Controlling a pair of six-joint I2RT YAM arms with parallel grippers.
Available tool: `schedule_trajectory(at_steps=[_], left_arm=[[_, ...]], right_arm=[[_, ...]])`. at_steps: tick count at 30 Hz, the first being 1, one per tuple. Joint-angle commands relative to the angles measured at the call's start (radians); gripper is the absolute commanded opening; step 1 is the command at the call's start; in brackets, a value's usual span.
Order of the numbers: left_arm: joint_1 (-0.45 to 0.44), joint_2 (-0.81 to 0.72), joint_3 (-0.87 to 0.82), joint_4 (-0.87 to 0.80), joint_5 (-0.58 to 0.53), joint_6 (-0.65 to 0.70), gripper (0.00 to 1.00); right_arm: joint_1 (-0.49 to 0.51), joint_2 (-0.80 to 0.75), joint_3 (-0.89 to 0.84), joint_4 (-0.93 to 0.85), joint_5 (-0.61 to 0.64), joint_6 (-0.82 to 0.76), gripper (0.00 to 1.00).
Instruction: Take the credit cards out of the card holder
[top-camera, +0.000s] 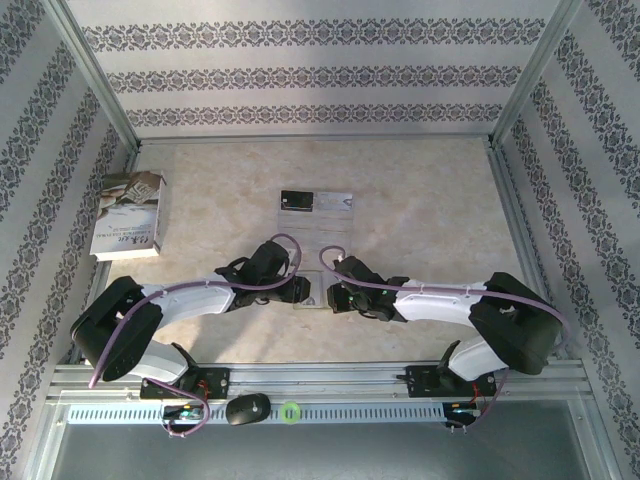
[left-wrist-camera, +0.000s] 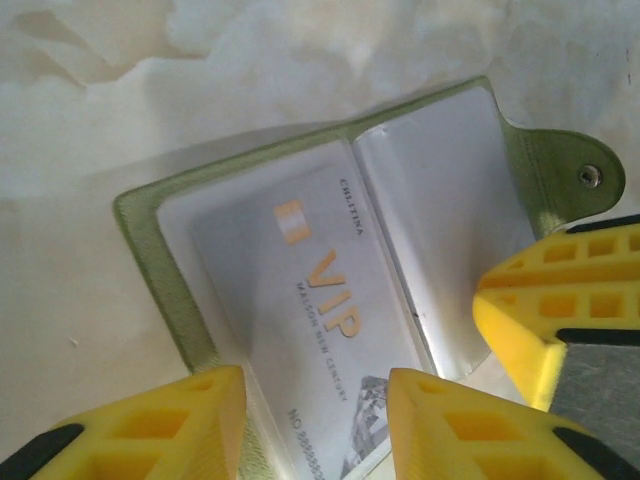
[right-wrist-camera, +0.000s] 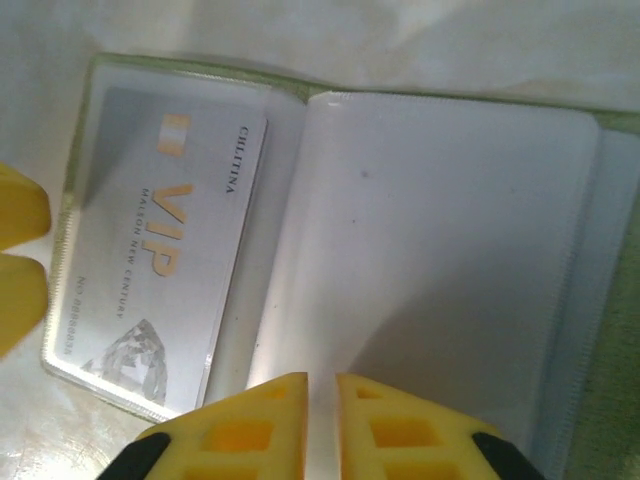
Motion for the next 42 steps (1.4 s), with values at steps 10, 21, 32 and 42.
schedule_trajectory(at_steps=[10, 21, 32, 42], left_arm=[[-0.071, 0.070, 0.067, -0.057, -0.174, 0.094, 0.46], [-0.173, 0.025, 0.097, -0.113, -0.330, 0.121, 0.46], [-0.195, 0.158, 0.132, -0.132, -0.371, 0.099, 0.47], [-0.195, 0.188, 0.094, -0.114, -0.352, 0.073, 0.32]], right_arm=[[0.009, -0.097, 0.066, -0.025, 0.024, -0.089, 0.22], [-0.021, -0.143, 0.031, -0.032, 0.038, -0.084, 0.22], [-0.039, -0.139, 0.021, -0.023, -0.003, -0.101, 0.23], [-0.034, -0.065, 0.060, 0.016, -0.086, -0.114, 0.24]])
